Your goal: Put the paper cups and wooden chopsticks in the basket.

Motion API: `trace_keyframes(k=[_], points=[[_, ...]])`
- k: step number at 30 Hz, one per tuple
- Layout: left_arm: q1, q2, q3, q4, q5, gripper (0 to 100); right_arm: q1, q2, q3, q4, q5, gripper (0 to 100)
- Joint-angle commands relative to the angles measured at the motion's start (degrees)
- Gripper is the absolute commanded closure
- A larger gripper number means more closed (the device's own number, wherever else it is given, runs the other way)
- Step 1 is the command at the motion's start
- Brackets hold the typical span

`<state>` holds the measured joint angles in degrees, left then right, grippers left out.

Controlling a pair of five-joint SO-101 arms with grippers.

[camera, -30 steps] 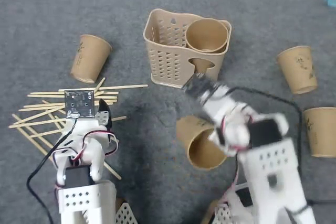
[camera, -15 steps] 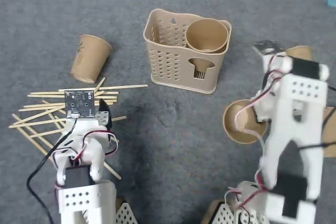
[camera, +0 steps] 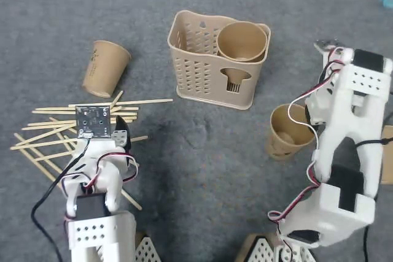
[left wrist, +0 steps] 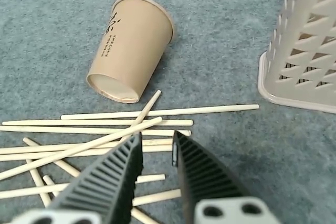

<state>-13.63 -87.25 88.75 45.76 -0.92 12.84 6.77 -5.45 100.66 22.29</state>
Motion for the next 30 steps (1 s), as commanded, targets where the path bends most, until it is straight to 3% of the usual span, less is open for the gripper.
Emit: trace_keyframes(k=[1,9,14,25,30], points=[[0.09,-0.7,-0.31,-1.67,-0.53,91,0.48,-5.76,-2.81,2.42,-1.14,84.6],[0.09,-0.7,-0.22,-1.67,-0.53,91,-1.01,-20.18,9.76,0.31,-1.23,85.4],[0.09,-0.7,-0.22,-1.49,-0.53,91,-2.33,-29.14,22.07,-9.36,-3.34,85.3],[0.0,-0.7,-0.22,-1.49,-0.53,91,-3.74,-25.45,29.19,-20.44,-10.2,85.6],[0.0,-0.7,-0.22,-1.49,-0.53,91,-3.56,-21.49,28.92,-21.23,-10.11,99.8]])
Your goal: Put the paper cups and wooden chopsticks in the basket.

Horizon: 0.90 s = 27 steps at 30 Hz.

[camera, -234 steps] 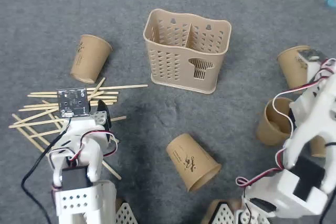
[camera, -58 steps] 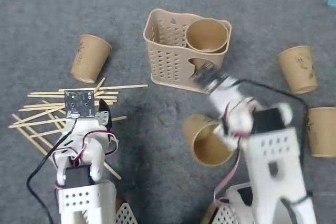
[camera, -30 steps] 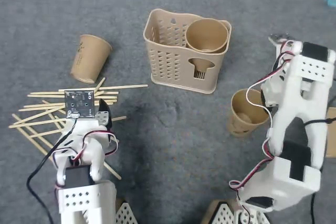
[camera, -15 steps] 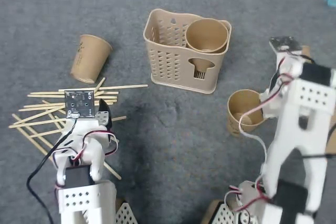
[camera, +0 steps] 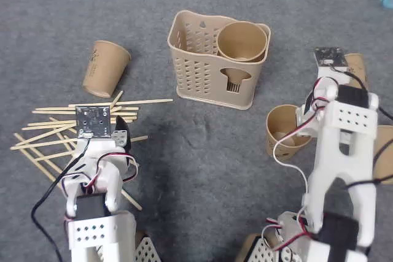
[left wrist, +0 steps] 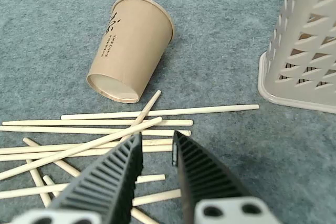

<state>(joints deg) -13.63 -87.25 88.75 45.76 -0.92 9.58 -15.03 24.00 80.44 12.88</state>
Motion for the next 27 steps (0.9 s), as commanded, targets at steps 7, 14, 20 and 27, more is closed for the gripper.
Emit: trace_keyframes(k=[7,14,20,27], points=[[0.0,-0.7,-0.22,-1.49,-0.53,91,1.27,0.4,-7.82,4.26,-1.14,99.1],[0.0,-0.7,-0.22,-1.49,-0.53,91,2.51,1.1,-31.74,18.68,-1.23,99.1],[0.0,-0.7,-0.22,-1.49,-0.53,91,2.33,1.1,-49.58,22.64,-6.95,99.2],[0.0,-0.7,-0.22,-1.49,-0.53,91,-5.58,1.19,-60.75,19.91,-13.89,99.2]])
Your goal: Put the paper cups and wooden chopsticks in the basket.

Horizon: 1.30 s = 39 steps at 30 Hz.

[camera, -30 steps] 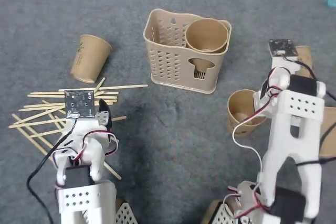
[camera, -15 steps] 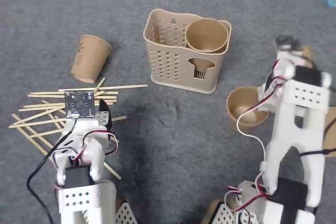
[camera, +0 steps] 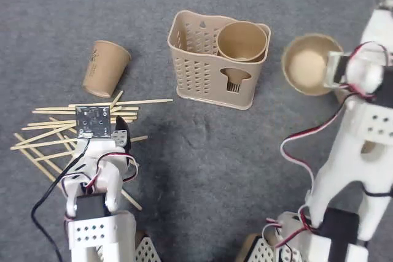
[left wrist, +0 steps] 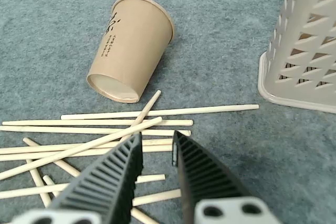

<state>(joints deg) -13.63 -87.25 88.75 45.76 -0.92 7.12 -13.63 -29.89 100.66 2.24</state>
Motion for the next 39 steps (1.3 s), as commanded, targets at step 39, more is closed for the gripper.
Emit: trace_keyframes(k=[39], points=[[0.09,-0.7,0.13,-1.76,-0.53,91,-17.1,16.92,-18.2,-4.62,-5.45,73.7]])
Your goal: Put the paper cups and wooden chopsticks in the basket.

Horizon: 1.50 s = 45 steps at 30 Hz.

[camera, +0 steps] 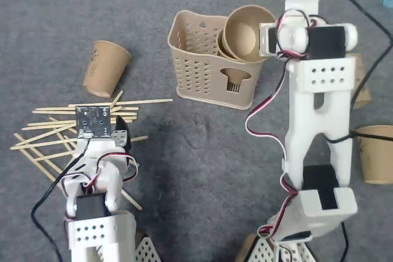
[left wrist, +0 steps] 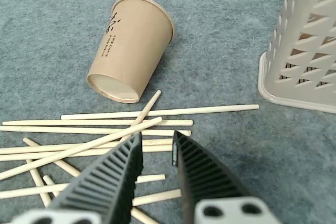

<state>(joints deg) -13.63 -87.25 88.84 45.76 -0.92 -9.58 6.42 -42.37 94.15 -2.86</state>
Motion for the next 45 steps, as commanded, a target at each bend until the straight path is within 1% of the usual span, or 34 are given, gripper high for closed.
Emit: trace_keyframes(k=[1,5,9,11,14,16,18,19,22,24,26,28,32,35,40,42,45], points=[[0.09,-0.7,0.04,-1.76,-0.53,91,-0.4,-4.09,-7.74,2.95,-0.35,74.3],[0.09,-0.7,0.04,-1.85,-0.53,91,-0.22,-7.78,-15.03,8.57,-0.26,76.4],[0.09,-0.7,0.04,-1.85,-0.53,91,0.04,-11.82,-11.08,8.92,-0.35,77.5],[0.09,-0.7,0.04,-1.85,-0.53,91,-0.22,-14.2,-6.51,8.66,-0.53,83.2],[0.09,-0.7,0.04,-1.85,-0.53,91,-0.4,-17.54,-2.81,8.66,-0.7,99.8],[0.09,-0.7,0.04,-1.85,-0.53,91,-0.31,-20.09,-1.49,8.66,-0.44,96.6],[0.09,-0.7,0.04,-1.85,-0.53,91,-0.13,-22.29,0.53,8.66,-0.35,99.6],[0.09,-0.7,0.04,-1.85,-0.53,91,-0.04,-23.34,2.02,8.66,-0.09,98.8],[0.0,-0.7,0.04,-1.85,-0.53,91,0.31,-27.12,8.97,8.66,4.84,99.1],[0.0,-0.7,0.04,-1.85,-0.53,91,3.56,-30.29,14.95,8.57,7.47,99.0],[0.0,-0.7,0.04,-1.85,-0.53,91,8.04,-32.57,20.31,7.96,8.44,99.0],[0.0,-0.7,0.04,-1.85,-0.53,91,14.29,-33.8,25.76,5.67,10.73,99.0],[0.0,-0.7,0.04,-1.76,-0.53,91,27.21,-32.13,35.78,-3.65,15.21,99.0],[0.0,-0.7,0.04,-1.67,-0.53,91,33.71,-27.3,40.26,-10.51,17.67,99.0],[0.0,-0.7,0.04,-1.49,-0.53,91,39.08,-15.34,38.86,-15.43,19.6,98.6],[0.0,-0.7,0.04,-1.49,-0.53,91,40.92,-9.98,35.96,-14.55,20.66,97.6],[-0.62,-0.7,0.13,-1.58,-0.53,91,42.77,-1.98,28.75,-9.89,21.71,92.0]])
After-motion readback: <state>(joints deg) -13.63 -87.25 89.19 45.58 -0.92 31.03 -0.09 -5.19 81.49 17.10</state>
